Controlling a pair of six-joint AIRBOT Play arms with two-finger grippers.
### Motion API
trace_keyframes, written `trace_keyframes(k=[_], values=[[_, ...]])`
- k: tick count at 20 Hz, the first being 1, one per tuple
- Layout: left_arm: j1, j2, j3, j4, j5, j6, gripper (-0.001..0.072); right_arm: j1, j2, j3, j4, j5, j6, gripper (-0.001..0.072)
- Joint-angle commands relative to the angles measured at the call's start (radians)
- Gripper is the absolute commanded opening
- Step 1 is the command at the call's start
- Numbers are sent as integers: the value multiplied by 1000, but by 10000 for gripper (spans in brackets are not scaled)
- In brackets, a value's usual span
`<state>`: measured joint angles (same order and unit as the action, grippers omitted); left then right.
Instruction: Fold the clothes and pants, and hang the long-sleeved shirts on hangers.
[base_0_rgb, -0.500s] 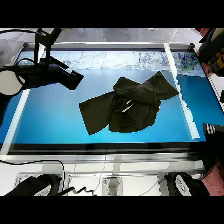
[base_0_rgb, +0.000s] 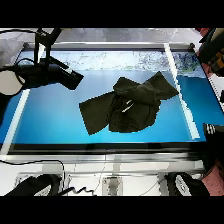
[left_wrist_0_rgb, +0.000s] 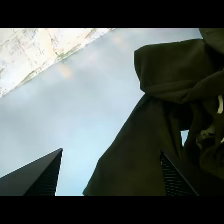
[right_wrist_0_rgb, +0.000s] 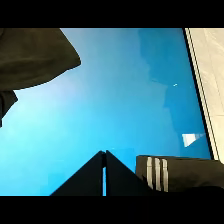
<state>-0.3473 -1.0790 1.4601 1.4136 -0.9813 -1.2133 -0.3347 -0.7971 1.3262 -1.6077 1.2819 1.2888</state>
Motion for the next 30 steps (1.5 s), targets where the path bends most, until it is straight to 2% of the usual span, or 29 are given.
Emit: trace_keyframes(k=[1,4,8,11,16,19,25,30], values=[[0,1,0,0,0,0,706,1,0,0,0,-2,0,30],[0,1,0,0,0,0,706,1,0,0,31,-1,2,30],[0,1,0,0,0,0,706,1,-2,-9,304,11,40,30],[0,1,0,0,0,0,705,4,-30,-24,481,85,-17,30],[0,1,0,0,1,0,706,169,-44,-174,479,122,-130,30],[0,1,0,0,1,0,705,294,-52,-279,478,84,-134,30],[0,0,0,0,1,0,705,475,-101,-372,478,-123,-134,30],[0,0,0,0,1,0,706,645,-224,-378,467,-143,-135,30]])
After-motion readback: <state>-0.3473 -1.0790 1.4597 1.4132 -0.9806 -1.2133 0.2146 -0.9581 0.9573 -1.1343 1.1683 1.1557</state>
